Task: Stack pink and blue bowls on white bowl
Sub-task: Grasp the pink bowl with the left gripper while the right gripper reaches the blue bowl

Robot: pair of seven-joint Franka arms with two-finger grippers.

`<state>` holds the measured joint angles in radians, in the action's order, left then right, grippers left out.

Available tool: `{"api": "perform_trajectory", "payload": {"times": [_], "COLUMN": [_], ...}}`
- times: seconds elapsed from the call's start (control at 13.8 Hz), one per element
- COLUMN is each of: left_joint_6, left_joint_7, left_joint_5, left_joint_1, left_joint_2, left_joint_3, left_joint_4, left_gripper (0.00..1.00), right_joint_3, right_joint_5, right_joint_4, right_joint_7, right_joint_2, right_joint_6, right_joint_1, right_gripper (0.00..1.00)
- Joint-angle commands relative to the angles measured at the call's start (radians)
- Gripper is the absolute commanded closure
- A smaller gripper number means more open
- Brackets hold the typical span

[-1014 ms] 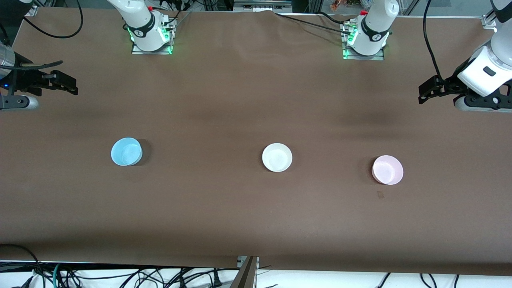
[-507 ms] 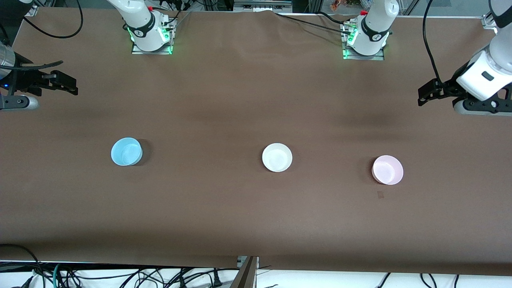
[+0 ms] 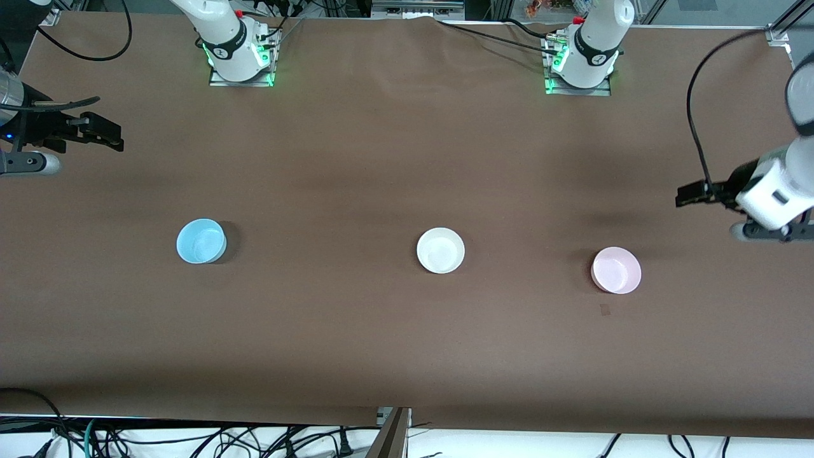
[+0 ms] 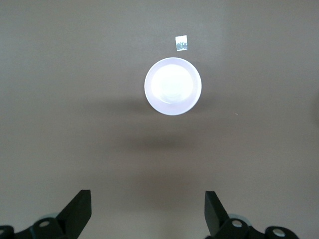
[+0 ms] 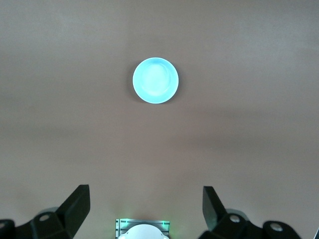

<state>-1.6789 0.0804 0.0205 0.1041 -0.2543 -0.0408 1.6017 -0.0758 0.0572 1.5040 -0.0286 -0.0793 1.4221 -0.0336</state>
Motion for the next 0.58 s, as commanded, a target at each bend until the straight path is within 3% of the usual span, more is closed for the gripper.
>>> {"api": "perform_trajectory", "payload": {"times": [0.0, 0.29, 0.51], "left_joint_6": [-0.121, -0.292, -0.325], "left_joint_7": [0.090, 0.206, 0.274], "left_joint_5": [0.061, 0.065, 0.056], "left_joint_1": [0.006, 0.031, 0.029], "left_joint_2": [-0.135, -0.272, -0.354], "left_joint_3": [-0.004, -0.004, -0.013], "left_joint_4": [-0.066, -0.062, -0.057], "left_gripper": [0.00, 0.00, 0.00], "right_joint_3": [-0.001, -0.002, -0.002], "right_joint_5": [-0.014, -0.007, -0.004], "right_joint_4": [-0.016, -0.016, -0.016], "right_joint_7": [-0.011, -0.002, -0.008], "right_joint_2": [-0.003, -0.036, -0.037], "right_joint_6": [-0.005, -0.003, 0.005], "right_joint_1": [-0.003, 0.000, 0.001], "right_gripper": [0.00, 0.00, 0.00]}}
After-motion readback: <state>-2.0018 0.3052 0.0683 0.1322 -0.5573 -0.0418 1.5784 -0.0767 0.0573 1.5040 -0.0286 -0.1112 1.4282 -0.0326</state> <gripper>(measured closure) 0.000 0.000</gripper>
